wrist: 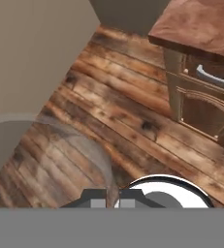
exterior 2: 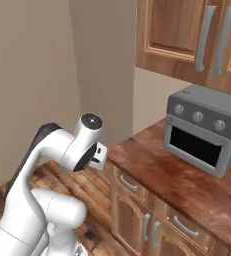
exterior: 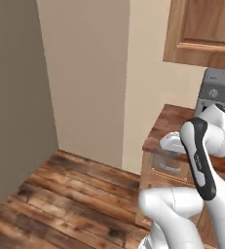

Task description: Move the glass cup from next to the sink to the open cabinet. Then, move the bowl with the shrimp to the fridge to clear the area for faucet cleaning.

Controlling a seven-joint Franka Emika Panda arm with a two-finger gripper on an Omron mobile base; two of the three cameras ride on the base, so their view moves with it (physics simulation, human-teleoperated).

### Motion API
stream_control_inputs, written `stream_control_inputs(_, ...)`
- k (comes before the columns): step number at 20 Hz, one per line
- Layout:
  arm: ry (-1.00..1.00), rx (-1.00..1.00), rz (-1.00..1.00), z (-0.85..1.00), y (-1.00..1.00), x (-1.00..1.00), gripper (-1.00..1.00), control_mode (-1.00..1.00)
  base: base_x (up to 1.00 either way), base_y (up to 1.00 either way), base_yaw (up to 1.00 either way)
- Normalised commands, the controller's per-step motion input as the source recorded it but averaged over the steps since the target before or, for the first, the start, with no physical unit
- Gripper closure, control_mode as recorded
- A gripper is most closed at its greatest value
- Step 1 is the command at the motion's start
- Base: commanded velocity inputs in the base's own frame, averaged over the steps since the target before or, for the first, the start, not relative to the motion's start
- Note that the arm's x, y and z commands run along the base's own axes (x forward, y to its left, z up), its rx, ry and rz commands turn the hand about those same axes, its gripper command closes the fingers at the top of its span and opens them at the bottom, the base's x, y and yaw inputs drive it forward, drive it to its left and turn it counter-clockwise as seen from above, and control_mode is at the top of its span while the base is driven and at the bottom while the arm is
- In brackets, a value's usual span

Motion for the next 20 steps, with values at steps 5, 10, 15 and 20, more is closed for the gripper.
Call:
stream_control_inputs(5,0.0,0.0,0.0,0.0,0.0,0.0,1.0,1.0,-0.29,0.0,0.92)
stream_control_inputs(10,0.0,0.0,0.0,0.0,0.0,0.0,1.0,1.0,-0.1,0.0,0.97)
stream_control_inputs(15,0.0,0.0,0.0,0.0,0.0,0.0,1.0,1.0,-0.09,0.0,0.97)
stream_control_inputs(20,0.0,0.0,0.0,0.0,0.0,0.0,1.0,1.0,0.0,0.0,1.0)
